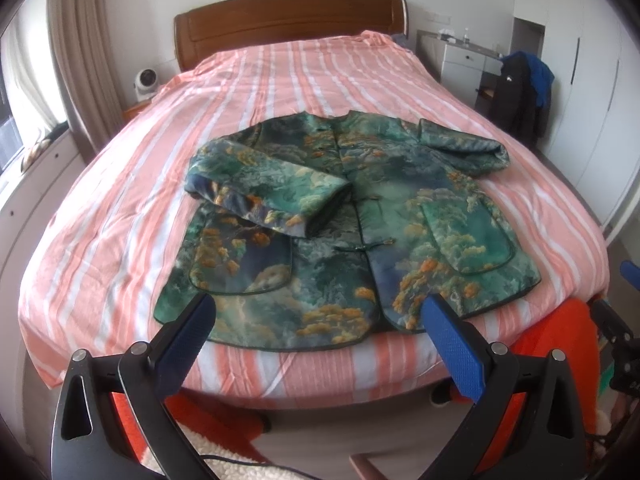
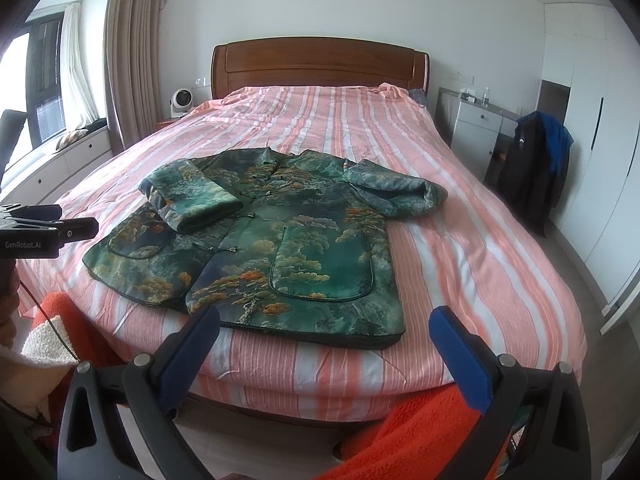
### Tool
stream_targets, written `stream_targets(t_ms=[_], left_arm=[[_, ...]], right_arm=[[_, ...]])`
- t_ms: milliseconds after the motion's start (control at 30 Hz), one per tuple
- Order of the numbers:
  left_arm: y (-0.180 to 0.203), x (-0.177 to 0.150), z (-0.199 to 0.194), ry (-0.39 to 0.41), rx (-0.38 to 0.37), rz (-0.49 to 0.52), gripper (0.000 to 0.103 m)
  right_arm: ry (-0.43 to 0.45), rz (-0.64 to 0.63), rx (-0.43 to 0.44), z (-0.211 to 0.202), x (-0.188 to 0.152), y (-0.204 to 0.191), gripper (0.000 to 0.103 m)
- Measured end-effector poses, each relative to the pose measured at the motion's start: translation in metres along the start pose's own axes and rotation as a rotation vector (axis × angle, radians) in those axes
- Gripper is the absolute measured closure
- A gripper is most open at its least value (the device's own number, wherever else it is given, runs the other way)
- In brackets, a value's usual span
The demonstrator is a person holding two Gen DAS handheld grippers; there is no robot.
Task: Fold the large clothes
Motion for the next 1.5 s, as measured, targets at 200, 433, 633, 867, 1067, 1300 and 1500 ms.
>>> stream_targets(t_ms=[200,433,633,867,1067,1300,1500], left_arm=[[0.004,-0.002,0.001,-0.006,-0.008,0.002,0.000],[0.005,-0.002,0.000,0.001,-0.008,0.007,0.000],[0.006,-0.002,-0.001,0.010,-0.005,0.022,0.000],[0.003,-0.001,-0.005,0.026,0.003,0.006,0.000],[-0.006,-0.004,-0.006,0.022,0.009,-0.020,0.000],[-0.016,-0.008,-0.009,0.029,0.007,-0.036,0.000],[-0.012,-0.006,-0.009,0.024,0.008,-0.030,0.000]], right_arm=[[-0.008,0.013,-0.007,0.003,-0.001,0.003,0.000],[-0.011,0.017,-0.010,0.004,-0.002,0.004,0.000],[-0.008,0.019,-0.012,0.004,-0.001,0.005,0.000],[0.020,0.038,-0.043,-0.002,0.003,0.015,0.000],[0.041,0.031,-0.077,-0.002,0.009,0.020,0.000],[0.026,0.000,-0.086,0.004,0.015,0.013,0.000],[0.050,-0.039,-0.066,0.000,0.018,0.000,0.000]])
Point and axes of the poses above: each gripper's, at about its wrist camera, not at the fingertips, and z roughly the way its jaws point, y to its right, x to its top, the point moved 7 cm from there along z, roughly the way its jaws point, and after that the axes turned 10 degrees about y, right-handed, at the moved point
